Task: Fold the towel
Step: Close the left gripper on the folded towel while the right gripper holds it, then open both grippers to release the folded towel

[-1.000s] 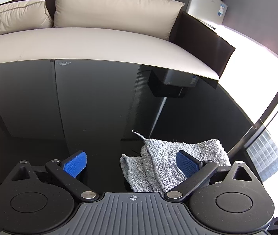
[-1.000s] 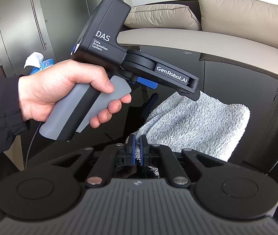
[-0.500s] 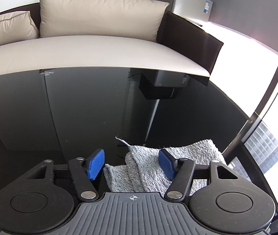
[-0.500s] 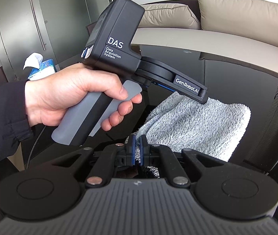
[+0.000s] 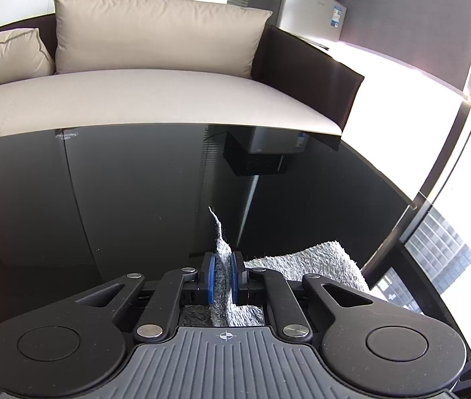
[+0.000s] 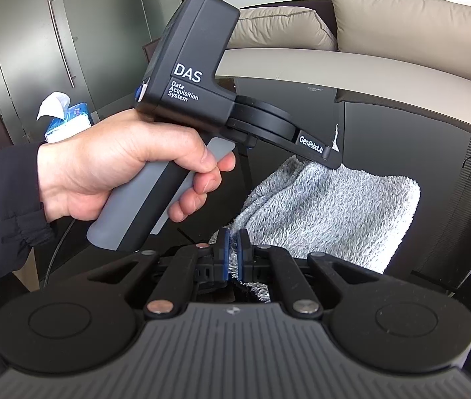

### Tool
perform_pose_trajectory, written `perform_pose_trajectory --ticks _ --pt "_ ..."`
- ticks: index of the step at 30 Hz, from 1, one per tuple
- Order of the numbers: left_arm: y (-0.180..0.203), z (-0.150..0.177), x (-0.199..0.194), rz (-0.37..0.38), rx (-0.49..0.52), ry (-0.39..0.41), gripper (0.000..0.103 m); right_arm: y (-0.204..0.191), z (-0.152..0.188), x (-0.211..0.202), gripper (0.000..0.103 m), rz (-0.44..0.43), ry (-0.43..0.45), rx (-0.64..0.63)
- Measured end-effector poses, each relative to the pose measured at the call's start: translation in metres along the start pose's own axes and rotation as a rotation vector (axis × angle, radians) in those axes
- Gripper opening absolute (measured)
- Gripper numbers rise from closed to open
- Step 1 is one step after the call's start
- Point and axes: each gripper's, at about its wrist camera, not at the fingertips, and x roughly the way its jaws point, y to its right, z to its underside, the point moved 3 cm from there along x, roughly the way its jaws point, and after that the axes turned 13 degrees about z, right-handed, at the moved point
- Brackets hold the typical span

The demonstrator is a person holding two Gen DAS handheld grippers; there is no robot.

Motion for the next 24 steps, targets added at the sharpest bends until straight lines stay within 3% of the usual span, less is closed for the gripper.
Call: perform_pose_trajectory --ticks 15,24 --pt "0.006 -0.014 -0.029 -0.02 0.014 0.052 0.009 0.008 -0.009 -0.018 0.005 -0.015 0.065 0.024" --pt "-0.004 -0.01 -0.029 -0.064 -0.009 0.015 0.009 0.005 -0.006 -0.018 0.005 -0.031 0.054 0.011"
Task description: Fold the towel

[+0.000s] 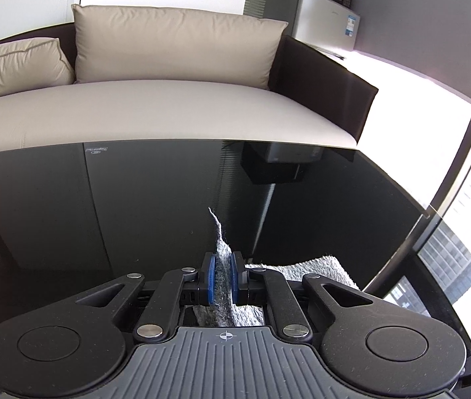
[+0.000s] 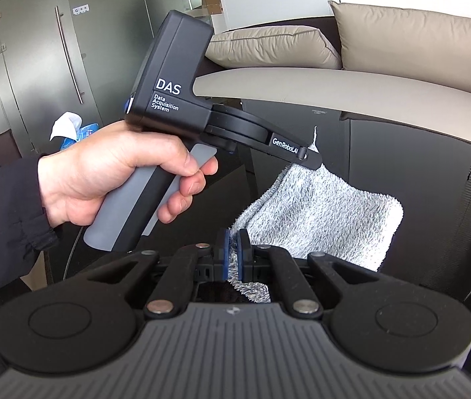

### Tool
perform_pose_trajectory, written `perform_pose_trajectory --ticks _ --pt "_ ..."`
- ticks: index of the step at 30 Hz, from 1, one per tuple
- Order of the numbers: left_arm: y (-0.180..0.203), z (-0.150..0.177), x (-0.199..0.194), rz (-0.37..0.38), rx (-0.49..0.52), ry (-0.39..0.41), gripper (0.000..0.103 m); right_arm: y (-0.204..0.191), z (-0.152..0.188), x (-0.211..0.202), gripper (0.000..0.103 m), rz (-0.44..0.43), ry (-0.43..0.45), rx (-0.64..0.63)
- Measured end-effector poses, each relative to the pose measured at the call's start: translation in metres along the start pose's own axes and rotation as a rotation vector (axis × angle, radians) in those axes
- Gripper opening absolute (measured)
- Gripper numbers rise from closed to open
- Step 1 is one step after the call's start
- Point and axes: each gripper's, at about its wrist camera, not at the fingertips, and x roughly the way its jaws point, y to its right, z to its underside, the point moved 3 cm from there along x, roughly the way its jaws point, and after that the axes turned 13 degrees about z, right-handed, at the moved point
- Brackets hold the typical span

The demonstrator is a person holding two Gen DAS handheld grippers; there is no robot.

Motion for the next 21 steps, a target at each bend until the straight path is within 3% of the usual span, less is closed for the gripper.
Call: perform_pose_trajectory --ticks 4,7,9,11,12,15,21 --pt "-0.006 0.004 0.007 -0.003 -0.014 -0.026 0.011 -0.003 0.005 0.008 0.005 0.004 -0.036 -0.003" --pt "-0.007 0.007 0.01 -0.012 0.005 -0.04 0.019 -0.005 0.006 0.012 0.005 0.004 -0.051 0.002" --pt "-0.007 0.008 0.01 -0.032 0.013 -0.035 0.039 -0.007 0.006 0.012 0.006 -0.004 -0.049 0.004" --pt "-0.009 0.007 0.005 -0.053 0.014 -0.01 0.06 -0.009 0.004 0.008 0.012 -0.029 -0.032 0.007" --pt "-0.01 0.007 0.003 -0.061 0.012 0.0 0.065 -0.009 0.003 0.007 0.016 -0.035 -0.023 0.01" --pt "-0.016 0.007 -0.005 -0.089 -0.013 0.024 0.072 -0.008 0.002 0.003 0.034 -0.038 -0.004 0.024" --pt "-0.025 0.01 -0.016 -0.108 -0.046 0.016 0.083 0.006 0.002 0.0 0.044 0.038 0.003 0.051"
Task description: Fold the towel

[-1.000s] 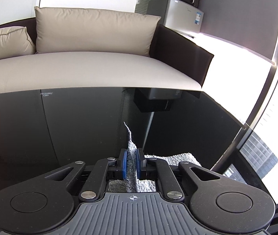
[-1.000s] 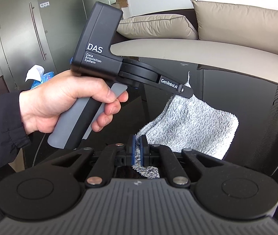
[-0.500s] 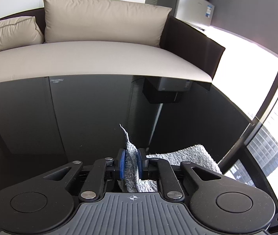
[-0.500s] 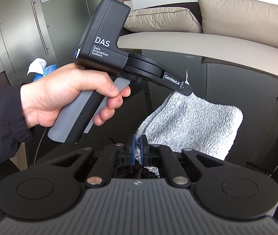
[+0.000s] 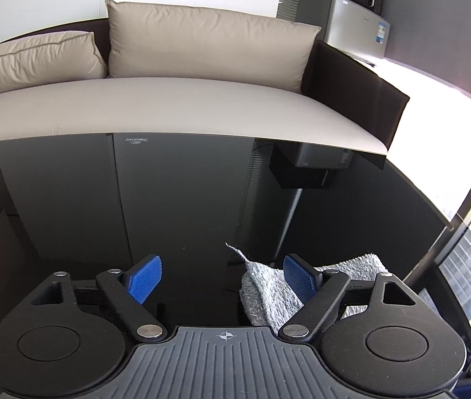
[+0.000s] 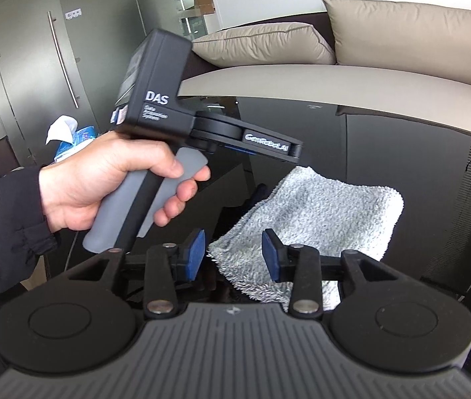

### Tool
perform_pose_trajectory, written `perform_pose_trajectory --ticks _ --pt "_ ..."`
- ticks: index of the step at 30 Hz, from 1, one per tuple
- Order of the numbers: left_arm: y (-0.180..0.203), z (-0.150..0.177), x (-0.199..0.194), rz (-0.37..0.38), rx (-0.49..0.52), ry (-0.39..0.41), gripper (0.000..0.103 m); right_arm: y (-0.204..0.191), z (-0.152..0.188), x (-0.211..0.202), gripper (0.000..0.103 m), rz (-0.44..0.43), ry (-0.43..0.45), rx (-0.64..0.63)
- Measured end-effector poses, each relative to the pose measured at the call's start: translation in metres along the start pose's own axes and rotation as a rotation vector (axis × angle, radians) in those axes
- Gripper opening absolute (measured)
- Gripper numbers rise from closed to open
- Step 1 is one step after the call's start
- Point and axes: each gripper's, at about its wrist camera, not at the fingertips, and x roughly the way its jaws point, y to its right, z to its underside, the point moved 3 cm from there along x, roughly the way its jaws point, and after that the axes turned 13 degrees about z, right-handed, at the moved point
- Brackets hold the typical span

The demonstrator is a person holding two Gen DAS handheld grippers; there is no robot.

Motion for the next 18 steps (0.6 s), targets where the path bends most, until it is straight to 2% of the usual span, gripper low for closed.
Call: perform_pose_trajectory --ticks 4,8,14,18 --pt "0.003 0.005 -0.01 -0.042 0.056 0.004 0.09 0.012 0.0 -0.003 0.047 0.072 0.021 0.009" --pt "0.006 0.012 -0.019 -0.055 0.066 -0.004 0.096 0.024 0.001 -0.006 0.051 0.157 0.043 0.02" --pt "0.014 0.027 -0.034 -0.057 0.085 -0.021 0.097 0.041 0.006 -0.006 0.052 0.253 0.041 0.057" --pt "0.023 0.035 -0.043 -0.065 0.104 -0.018 0.099 0.048 0.012 -0.007 0.052 0.287 0.04 0.068"
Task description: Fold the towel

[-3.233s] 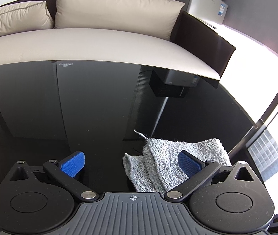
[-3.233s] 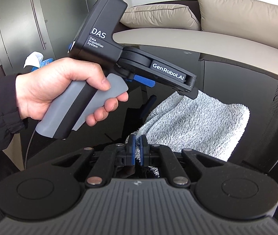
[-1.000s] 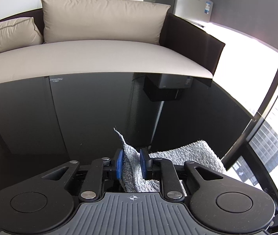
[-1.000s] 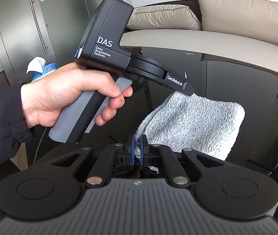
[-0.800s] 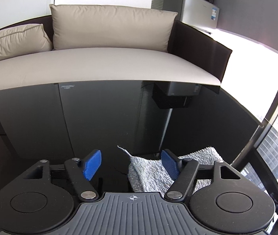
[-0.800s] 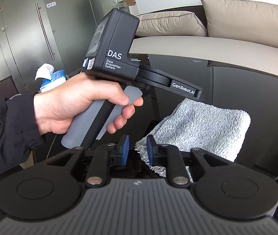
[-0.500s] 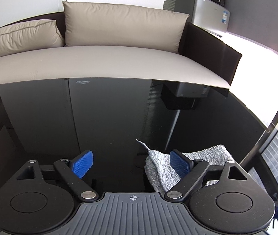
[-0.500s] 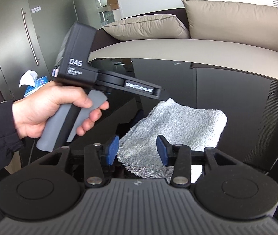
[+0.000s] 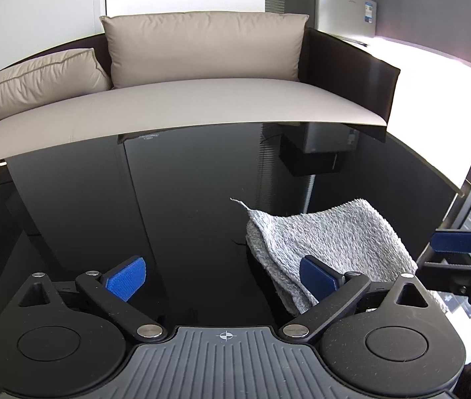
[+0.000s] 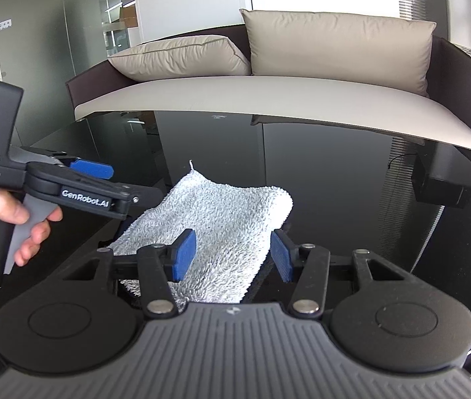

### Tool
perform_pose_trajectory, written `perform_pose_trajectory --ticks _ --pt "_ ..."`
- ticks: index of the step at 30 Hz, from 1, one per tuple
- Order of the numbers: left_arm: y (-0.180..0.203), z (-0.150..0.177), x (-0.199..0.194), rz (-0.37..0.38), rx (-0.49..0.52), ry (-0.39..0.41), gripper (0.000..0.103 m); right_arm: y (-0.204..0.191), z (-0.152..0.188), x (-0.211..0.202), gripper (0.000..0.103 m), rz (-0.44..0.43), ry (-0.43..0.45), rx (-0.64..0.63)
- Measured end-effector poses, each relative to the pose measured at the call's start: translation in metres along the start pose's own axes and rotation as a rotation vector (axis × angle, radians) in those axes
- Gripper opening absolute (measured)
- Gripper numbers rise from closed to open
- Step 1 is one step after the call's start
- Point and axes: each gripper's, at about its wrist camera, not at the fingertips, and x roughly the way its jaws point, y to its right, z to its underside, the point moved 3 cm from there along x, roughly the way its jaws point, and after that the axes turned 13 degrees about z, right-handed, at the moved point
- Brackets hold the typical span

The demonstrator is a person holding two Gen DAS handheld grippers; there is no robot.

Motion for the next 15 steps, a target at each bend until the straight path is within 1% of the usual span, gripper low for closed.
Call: perform_pose_trajectory --ticks 5,12,15 --pt "0.008 0.006 -0.008 0.002 0.001 0.009 0.1 0.005 0.008 -0.002 0.053 0.031 -0.002 0.005" --pt "0.012 0.019 -0.018 -0.003 -0.01 0.005 0.102 0.007 0.013 -0.003 0.054 0.039 -0.008 0.03" --pt "0.011 0.023 -0.023 -0.004 -0.014 0.006 0.102 0.007 0.015 -0.006 0.058 0.042 -0.004 0.039"
